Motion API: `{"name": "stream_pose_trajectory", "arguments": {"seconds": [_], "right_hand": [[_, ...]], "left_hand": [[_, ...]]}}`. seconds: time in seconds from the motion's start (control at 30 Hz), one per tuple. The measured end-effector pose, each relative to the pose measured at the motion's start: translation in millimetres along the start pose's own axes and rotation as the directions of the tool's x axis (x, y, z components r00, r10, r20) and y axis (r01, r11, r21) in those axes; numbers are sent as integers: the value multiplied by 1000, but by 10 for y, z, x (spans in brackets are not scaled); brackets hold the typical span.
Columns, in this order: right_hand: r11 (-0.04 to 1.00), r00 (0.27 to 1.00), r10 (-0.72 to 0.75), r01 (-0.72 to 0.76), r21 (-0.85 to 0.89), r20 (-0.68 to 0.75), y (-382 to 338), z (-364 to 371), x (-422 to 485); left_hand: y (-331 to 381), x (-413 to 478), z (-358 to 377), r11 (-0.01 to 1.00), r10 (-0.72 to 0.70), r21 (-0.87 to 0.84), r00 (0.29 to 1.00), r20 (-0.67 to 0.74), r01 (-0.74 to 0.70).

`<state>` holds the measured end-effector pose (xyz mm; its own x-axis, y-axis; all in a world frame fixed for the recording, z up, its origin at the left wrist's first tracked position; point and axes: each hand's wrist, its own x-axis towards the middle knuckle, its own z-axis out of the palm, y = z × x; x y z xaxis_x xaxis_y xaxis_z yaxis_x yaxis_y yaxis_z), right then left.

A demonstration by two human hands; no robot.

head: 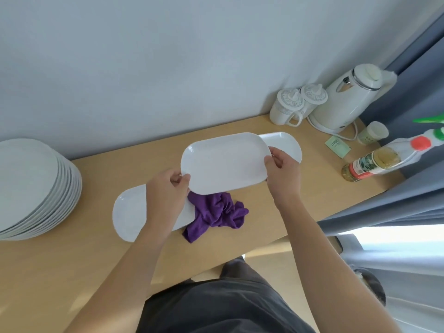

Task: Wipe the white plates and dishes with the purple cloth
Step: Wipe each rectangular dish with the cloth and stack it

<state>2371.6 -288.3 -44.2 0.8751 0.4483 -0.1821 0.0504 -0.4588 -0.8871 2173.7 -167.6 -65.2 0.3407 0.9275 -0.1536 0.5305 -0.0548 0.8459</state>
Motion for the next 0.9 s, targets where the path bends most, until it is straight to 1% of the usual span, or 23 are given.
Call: {"name": "stream_pose_trajectory", "arguments": {"seconds": [0.07, 0.2, 0.43, 0.53, 0.73, 0.9], "right_hand": [[1000, 1000, 4, -3, -17, 15, 65, -110, 203], [998, 1000, 17, -18, -54, -9, 255, -417, 721], [980, 998, 55, -46, -195, 39, 675, -765, 1483], [967, 996, 61, -43, -253, 67, 832, -806, 1683], [940, 989, 86, -41, -338, 119, 968, -766, 1910], [957, 988, 66, -23, -291, 140, 1061, -779, 1953]], "left_hand": [[81, 84, 214, 1000, -21, -4, 1000, -4, 21], [333, 211, 717, 999, -34, 30, 999, 8, 33], [604, 440, 1509, 970, -82, 234, 995, 54, 67], [633, 479, 1711, 950, -74, 307, 996, 50, 55], [605, 542, 1934, 908, -110, 412, 993, 50, 80], [575, 559, 2002, 891, -131, 446, 989, 65, 88]]}}
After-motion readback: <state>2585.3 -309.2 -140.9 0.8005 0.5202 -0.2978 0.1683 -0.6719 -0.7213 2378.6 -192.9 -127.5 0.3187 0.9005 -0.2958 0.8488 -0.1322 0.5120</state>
